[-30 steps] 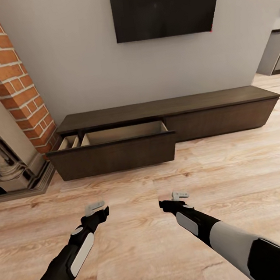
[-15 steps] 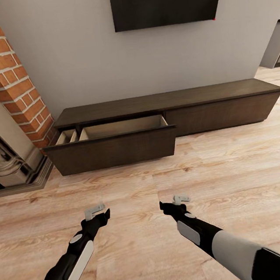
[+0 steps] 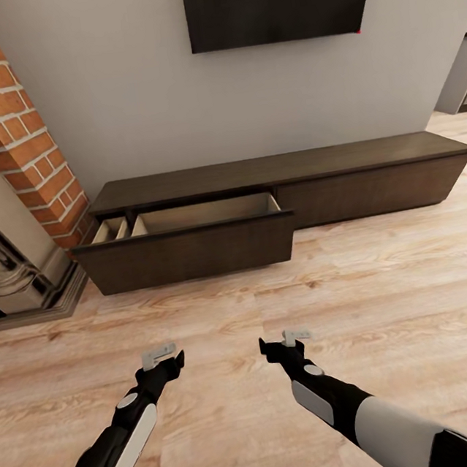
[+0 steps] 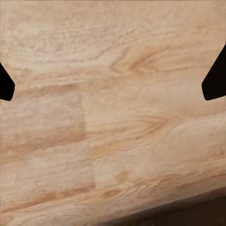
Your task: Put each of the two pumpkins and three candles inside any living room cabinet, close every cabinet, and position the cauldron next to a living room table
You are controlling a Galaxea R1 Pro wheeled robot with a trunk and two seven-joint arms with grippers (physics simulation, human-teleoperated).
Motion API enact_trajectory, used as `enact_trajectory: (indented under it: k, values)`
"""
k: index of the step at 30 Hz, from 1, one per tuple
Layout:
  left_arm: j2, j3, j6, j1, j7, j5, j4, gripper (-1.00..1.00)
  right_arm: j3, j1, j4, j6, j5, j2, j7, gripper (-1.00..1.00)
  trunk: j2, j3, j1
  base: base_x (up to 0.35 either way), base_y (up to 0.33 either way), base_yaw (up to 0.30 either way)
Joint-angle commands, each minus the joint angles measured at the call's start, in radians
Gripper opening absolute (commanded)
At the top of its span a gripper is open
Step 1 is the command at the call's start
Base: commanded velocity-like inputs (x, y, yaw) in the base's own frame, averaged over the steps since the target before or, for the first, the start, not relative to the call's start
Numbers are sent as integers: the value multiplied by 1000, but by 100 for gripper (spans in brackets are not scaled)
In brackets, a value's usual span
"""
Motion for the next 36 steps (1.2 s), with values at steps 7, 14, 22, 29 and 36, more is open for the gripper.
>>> enact_trajectory:
  k: [7, 14, 22, 29, 36]
  values:
    - [2, -2, 2, -1, 9, 9, -2, 100, 8, -1, -1, -6, -8, 0, -6, 100, 0, -1, 0, 255, 77, 0]
    - [2, -3, 2, -1, 8, 7, -1, 100, 8, -1, -1, -1, -5, 1, -4, 100, 0, -1, 0, 277, 139, 0]
    - [2, -4, 2, -1, 8, 7, -1, 100, 8, -1, 0, 0, -3, 0, -4, 100, 0, -1, 0, 254, 145, 0]
    - [2, -3, 2, -1, 8, 7, 0, 100, 8, -1, 1, -1, -4, 0, -4, 100, 0, -1, 0, 277, 145, 0]
    - [2, -3, 2, -1, 8, 9, 0, 100, 8, -1, 2, -2, -4, 0, -4, 100, 0, -1, 0, 290, 145, 0]
